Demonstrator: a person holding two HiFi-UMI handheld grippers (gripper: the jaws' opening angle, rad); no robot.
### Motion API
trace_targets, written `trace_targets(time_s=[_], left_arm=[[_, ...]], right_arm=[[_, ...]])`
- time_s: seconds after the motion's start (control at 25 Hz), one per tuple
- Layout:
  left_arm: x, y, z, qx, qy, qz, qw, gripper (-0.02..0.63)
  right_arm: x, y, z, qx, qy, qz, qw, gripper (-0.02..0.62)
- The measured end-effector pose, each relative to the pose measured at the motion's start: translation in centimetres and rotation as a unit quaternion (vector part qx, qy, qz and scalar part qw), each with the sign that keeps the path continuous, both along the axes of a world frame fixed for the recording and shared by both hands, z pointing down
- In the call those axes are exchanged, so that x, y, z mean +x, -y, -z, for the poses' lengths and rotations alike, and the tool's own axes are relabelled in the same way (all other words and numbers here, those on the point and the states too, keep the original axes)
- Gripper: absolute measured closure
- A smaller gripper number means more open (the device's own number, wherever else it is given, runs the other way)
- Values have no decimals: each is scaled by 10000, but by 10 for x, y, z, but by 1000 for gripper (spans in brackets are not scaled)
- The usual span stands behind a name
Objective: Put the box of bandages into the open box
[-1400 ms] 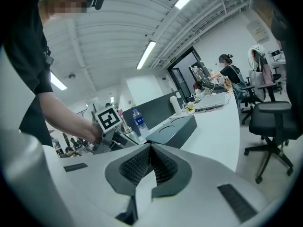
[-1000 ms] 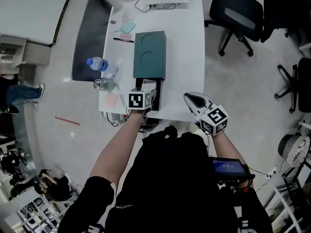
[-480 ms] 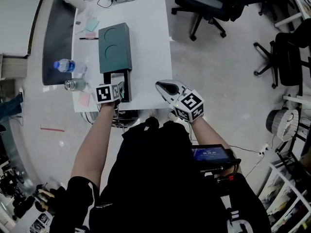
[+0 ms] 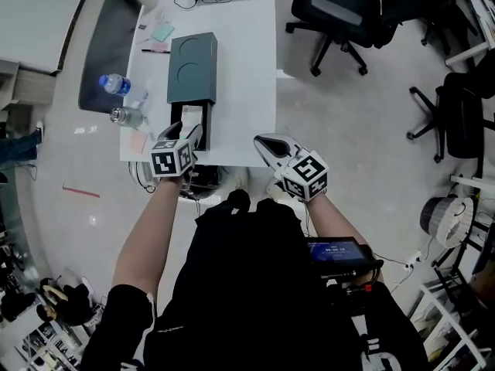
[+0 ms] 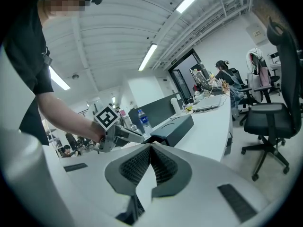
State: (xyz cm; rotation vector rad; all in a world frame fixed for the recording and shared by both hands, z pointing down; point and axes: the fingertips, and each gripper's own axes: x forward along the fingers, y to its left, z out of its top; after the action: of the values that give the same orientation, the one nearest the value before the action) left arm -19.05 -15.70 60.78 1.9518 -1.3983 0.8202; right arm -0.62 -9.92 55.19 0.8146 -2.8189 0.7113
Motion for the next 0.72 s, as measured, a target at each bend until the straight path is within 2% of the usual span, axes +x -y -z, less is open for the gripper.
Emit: trace_targets(time_s=[0.28, 0.44, 0.6, 0.72], left_arm=[[20, -42, 34, 661, -262, -146, 9974, 479], [6, -73, 53, 983, -599, 197, 9932, 554], [-19, -103, 65, 1287, -850, 611, 9861, 589], [-34, -121, 72, 1522, -918, 649, 9819, 598]], right_arm=[[-12, -19, 6, 173, 85, 317, 9993, 569], [-23, -26, 15, 298, 101, 405, 9987, 569], [-31, -28, 27, 442, 120, 410, 9981, 569], [-35, -31, 34, 515, 110, 354, 9980, 569]])
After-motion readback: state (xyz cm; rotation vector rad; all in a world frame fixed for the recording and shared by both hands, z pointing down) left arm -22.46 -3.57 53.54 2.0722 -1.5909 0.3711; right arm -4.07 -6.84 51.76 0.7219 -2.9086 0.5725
